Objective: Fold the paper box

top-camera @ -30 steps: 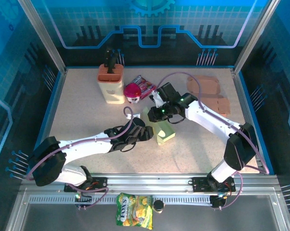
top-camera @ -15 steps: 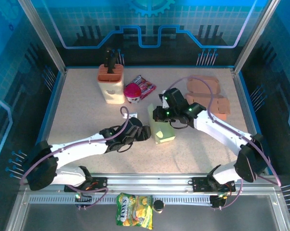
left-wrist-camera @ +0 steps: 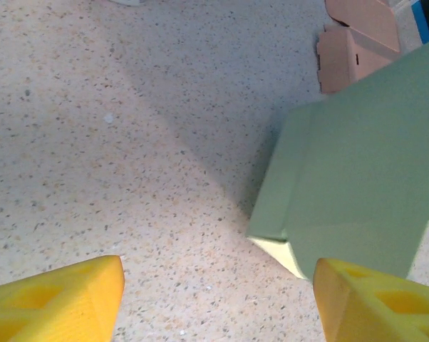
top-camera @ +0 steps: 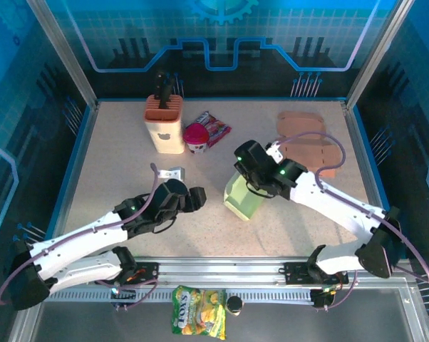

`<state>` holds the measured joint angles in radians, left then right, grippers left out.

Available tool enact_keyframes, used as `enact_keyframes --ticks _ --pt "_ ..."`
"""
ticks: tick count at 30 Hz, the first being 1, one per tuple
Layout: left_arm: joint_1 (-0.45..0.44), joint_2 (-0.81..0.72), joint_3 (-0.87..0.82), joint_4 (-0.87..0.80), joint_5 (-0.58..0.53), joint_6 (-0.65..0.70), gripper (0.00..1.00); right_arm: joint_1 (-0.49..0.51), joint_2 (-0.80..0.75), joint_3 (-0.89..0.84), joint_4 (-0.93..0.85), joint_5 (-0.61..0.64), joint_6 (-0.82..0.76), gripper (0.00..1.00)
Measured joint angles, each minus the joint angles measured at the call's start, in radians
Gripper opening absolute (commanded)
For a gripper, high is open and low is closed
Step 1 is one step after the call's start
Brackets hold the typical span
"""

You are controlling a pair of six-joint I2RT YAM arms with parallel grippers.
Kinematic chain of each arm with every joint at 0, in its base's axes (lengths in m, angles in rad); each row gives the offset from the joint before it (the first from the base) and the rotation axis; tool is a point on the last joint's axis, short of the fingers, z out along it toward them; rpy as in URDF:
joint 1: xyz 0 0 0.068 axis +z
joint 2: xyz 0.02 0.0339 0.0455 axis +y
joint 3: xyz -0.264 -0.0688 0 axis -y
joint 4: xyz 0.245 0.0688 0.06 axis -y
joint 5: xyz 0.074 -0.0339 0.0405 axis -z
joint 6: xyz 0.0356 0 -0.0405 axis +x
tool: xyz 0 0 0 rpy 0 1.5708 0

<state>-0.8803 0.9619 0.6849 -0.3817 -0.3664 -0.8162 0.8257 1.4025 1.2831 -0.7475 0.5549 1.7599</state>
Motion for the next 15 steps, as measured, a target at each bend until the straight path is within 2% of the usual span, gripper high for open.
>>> enact_keyframes --ticks 3,6,11,15 --pt "0.0 0.001 -0.021 -0.002 0.006 0.004 0.7 0.002 0.054 0.057 -0.095 0.049 0.145 0.0" --pt "0.0 0.012 -0.036 -0.002 0.023 0.006 0.7 0.002 0.107 0.083 -0.178 0.074 0.222 0.0" --pt "0.0 0.038 -0.043 0.006 0.043 0.012 0.69 0.001 0.189 0.174 -0.286 0.115 0.276 0.0" --pt "0.0 0.055 -0.048 0.024 0.056 0.014 0.7 -0.002 0.217 0.222 -0.302 0.123 0.291 0.07"
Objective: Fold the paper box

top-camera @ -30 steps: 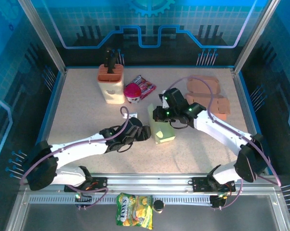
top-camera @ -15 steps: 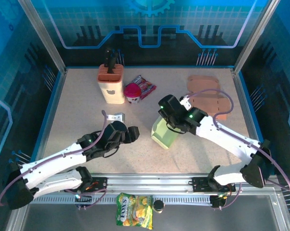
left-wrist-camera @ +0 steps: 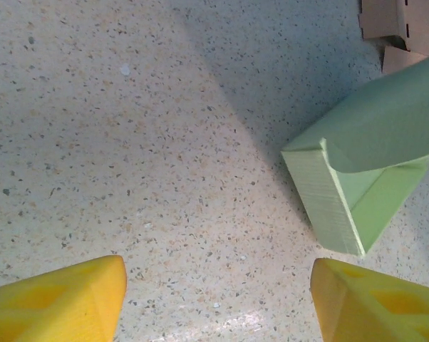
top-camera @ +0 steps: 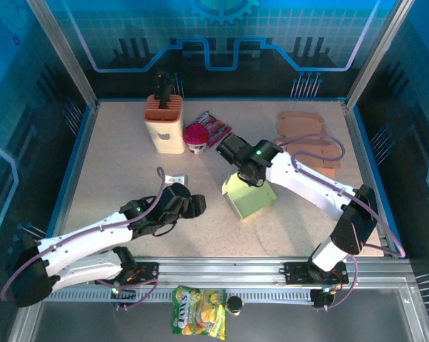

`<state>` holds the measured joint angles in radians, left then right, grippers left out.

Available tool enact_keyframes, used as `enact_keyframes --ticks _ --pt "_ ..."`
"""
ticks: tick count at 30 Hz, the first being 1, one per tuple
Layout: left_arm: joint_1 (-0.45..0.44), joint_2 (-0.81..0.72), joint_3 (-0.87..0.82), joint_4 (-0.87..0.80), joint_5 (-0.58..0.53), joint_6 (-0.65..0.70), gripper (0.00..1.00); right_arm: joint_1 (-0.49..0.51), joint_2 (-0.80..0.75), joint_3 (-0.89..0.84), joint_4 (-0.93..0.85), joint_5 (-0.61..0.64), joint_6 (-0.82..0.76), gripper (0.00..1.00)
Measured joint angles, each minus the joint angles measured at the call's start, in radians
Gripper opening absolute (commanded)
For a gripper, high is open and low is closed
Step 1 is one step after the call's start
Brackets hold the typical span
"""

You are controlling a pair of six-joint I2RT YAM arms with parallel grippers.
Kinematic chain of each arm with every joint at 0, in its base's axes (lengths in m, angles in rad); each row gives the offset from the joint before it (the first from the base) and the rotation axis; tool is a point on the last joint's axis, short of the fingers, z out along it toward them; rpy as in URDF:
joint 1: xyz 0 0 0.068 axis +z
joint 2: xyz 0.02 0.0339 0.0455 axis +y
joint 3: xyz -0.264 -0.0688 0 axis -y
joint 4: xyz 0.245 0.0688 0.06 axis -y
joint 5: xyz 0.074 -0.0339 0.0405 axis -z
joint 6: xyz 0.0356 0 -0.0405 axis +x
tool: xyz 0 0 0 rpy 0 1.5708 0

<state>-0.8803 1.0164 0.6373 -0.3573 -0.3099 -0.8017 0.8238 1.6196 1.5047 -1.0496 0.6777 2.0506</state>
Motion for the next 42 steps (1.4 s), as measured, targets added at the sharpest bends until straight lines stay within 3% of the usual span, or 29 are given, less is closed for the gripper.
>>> enact_keyframes --ticks 7,11,17,23,29,33,37,40,42 --pt "0.0 0.083 0.001 0.054 0.026 0.043 0.7 -0.008 0.008 -0.009 0.03 -0.007 0.011 0.07" --pt "0.0 0.153 0.024 0.077 0.039 0.084 0.71 -0.023 0.008 -0.041 0.071 -0.021 0.017 0.17" --pt "0.0 0.228 0.082 0.146 0.055 0.171 0.72 -0.047 -0.004 -0.121 0.162 -0.058 -0.003 0.18" --pt "0.003 0.299 0.136 0.163 0.043 0.264 0.72 -0.074 -0.058 -0.164 0.225 -0.084 -0.074 0.32" --pt "0.008 0.376 0.169 0.164 -0.001 0.315 0.68 -0.115 -0.173 -0.233 0.336 -0.107 -0.278 0.56" --pt "0.01 0.391 0.178 0.165 -0.035 0.334 0.65 -0.24 -0.285 -0.353 0.51 -0.225 -0.519 0.66" --pt "0.016 0.393 0.179 0.172 -0.06 0.34 0.64 -0.467 -0.393 -0.534 0.736 -0.472 -0.826 0.82" --pt "0.018 0.402 0.179 0.185 -0.066 0.342 0.63 -0.647 -0.396 -0.606 0.84 -0.69 -0.996 0.78" --pt "0.018 0.41 0.179 0.193 -0.068 0.342 0.61 -0.746 -0.35 -0.624 0.903 -0.851 -1.074 0.67"
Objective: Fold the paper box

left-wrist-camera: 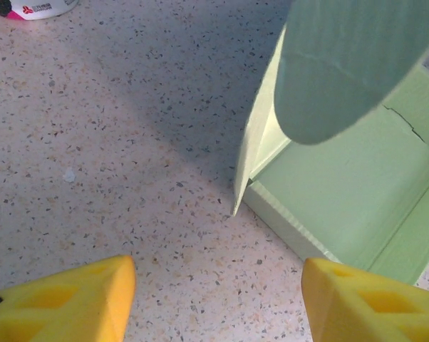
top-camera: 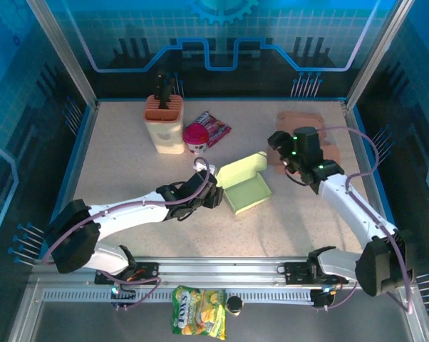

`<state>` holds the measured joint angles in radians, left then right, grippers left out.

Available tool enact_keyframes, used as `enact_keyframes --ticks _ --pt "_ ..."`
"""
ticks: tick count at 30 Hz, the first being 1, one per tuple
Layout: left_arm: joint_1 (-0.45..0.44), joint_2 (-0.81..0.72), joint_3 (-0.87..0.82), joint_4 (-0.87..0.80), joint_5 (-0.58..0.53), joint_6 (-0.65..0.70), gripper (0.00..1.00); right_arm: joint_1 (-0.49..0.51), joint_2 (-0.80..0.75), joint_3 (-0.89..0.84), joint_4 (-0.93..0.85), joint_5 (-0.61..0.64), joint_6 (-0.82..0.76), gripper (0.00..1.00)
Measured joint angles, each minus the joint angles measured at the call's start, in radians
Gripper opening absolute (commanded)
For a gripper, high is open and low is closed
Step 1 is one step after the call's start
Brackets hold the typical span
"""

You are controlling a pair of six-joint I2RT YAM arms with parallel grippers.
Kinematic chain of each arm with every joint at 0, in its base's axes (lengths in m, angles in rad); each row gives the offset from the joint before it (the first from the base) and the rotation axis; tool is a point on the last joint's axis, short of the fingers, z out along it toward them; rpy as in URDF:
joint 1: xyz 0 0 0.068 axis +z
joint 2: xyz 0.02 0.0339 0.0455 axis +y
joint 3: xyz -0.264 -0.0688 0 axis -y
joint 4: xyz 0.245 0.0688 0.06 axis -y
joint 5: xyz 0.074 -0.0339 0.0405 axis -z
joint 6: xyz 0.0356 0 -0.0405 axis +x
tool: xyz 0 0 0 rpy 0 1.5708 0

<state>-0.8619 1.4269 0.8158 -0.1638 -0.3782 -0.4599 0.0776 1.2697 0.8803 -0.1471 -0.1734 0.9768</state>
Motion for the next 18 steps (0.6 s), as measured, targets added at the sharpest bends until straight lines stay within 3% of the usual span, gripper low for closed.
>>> enact_keyframes --ticks 4,8,18 --pt "0.001 0.012 0.0 0.031 0.0 0.007 0.59 -0.098 0.192 0.016 0.055 -0.218 -0.116 0.44" --pt "0.001 0.014 0.0 0.046 0.001 0.007 0.6 -0.096 0.297 0.017 -0.017 -0.251 -0.196 0.2" --pt "0.001 0.012 0.0 0.058 0.001 -0.006 0.68 -0.029 0.357 -0.037 -0.051 -0.173 -0.253 0.15"
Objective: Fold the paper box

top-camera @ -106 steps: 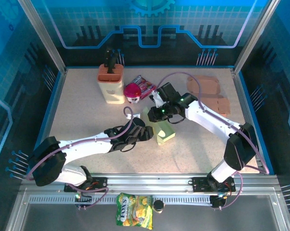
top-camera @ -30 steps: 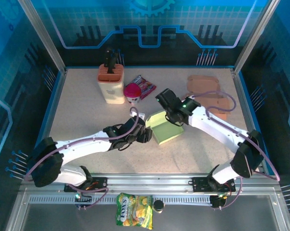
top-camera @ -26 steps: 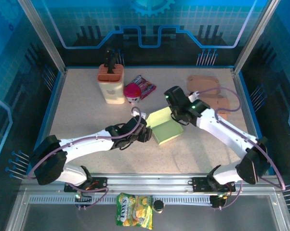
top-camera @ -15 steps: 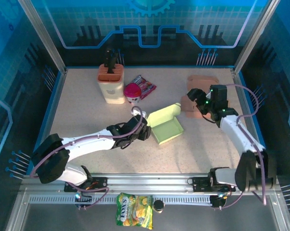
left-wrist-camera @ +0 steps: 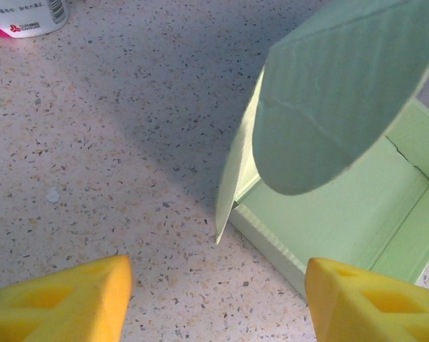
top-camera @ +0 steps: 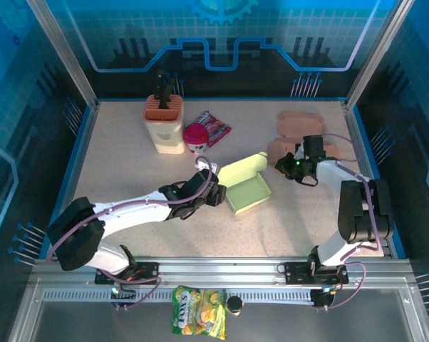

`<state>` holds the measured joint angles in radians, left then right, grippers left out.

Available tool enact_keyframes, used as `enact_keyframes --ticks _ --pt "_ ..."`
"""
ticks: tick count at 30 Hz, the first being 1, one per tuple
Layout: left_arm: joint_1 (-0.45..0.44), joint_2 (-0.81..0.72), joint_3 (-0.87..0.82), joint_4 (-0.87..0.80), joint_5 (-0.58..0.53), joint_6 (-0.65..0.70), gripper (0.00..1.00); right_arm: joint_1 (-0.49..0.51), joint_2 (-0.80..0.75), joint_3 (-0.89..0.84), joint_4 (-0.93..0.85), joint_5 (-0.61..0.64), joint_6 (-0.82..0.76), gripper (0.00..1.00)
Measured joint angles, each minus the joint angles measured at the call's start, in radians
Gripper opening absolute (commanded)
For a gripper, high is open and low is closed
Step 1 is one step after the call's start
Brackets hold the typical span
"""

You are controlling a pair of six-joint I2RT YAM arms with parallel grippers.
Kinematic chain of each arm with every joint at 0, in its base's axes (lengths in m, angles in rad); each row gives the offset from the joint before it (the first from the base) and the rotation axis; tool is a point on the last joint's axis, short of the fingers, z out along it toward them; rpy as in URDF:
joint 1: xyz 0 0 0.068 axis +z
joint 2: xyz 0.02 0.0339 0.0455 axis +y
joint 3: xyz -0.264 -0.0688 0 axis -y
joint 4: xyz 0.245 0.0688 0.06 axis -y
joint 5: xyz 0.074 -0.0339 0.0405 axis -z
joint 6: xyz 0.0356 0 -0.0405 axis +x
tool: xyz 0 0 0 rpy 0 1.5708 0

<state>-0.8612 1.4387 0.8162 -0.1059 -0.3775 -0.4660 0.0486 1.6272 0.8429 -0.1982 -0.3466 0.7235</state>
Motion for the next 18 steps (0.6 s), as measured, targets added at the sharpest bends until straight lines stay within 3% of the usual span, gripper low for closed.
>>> enact_keyframes --ticks 8,18 --pt "0.003 -0.074 -0.018 0.0 0.0 -0.006 0.72 0.08 0.009 -0.106 0.05 0.027 0.018 0.11" --pt "0.041 -0.242 -0.12 -0.021 0.0 -0.049 0.71 0.224 -0.098 -0.214 0.122 0.056 0.126 0.09"
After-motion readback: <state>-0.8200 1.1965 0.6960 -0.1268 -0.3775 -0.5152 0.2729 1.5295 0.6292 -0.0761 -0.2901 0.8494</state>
